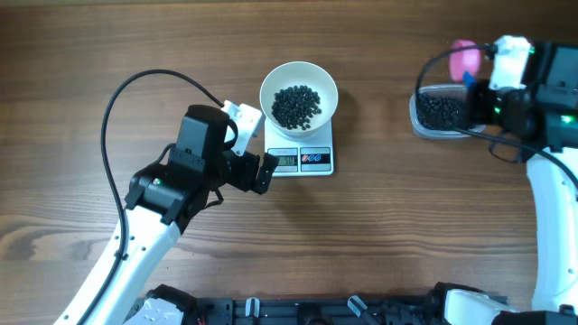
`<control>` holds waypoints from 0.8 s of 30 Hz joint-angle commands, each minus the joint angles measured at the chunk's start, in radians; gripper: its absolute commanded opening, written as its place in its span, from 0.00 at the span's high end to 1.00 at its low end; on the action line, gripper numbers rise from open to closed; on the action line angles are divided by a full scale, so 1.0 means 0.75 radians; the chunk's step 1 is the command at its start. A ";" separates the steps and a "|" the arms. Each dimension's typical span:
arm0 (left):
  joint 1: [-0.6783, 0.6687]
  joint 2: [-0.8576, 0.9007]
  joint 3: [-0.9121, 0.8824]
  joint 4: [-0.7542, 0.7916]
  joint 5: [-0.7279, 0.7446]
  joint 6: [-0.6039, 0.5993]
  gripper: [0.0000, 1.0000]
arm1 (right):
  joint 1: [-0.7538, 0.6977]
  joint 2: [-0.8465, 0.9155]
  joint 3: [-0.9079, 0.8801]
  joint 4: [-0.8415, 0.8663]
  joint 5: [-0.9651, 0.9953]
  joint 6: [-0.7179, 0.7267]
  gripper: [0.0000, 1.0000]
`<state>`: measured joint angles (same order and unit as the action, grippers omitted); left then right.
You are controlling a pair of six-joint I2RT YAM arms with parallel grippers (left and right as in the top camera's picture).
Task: Scoop item into bowl and weigh 150g on scale
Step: 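Carry the empty scoop with the right gripper back to the bean tub, then drag the scoop through the black beans with the right gripper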
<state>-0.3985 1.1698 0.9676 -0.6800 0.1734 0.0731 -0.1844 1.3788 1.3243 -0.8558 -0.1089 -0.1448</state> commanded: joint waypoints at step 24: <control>-0.007 0.004 -0.009 0.005 0.021 0.002 0.00 | -0.026 0.377 -0.006 -0.080 0.240 -0.187 0.96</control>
<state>-0.3985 1.1698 0.9676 -0.6796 0.1734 0.0731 -0.2012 1.6291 1.3243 -0.9195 0.0479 -0.2756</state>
